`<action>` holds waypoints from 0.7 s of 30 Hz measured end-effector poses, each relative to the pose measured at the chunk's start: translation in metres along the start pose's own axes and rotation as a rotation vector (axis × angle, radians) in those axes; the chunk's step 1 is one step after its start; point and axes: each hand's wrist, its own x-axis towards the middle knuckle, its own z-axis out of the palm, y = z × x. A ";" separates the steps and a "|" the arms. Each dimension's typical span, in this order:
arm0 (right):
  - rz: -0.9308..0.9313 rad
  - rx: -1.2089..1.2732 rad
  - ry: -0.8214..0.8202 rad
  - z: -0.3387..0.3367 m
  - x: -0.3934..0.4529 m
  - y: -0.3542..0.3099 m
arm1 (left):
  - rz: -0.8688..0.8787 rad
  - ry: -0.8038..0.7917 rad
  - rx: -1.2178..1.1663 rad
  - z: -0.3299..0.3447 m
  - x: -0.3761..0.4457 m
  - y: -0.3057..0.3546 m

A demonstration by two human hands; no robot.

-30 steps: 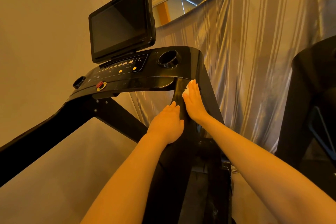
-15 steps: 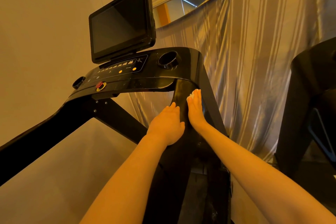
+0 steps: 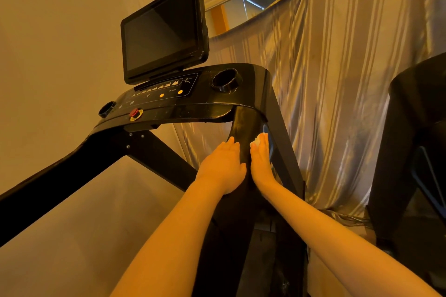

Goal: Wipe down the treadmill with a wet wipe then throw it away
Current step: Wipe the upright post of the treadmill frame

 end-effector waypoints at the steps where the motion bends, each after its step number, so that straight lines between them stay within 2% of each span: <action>1: 0.003 -0.003 0.004 0.000 0.002 -0.001 | -0.001 0.000 0.000 0.000 0.000 0.000; 12: -0.024 -0.109 -0.018 -0.001 0.045 -0.021 | -0.002 -0.008 -0.001 0.000 0.000 -0.001; 21: -0.036 0.006 0.007 -0.002 -0.004 -0.003 | -0.012 -0.012 0.008 0.000 0.000 0.000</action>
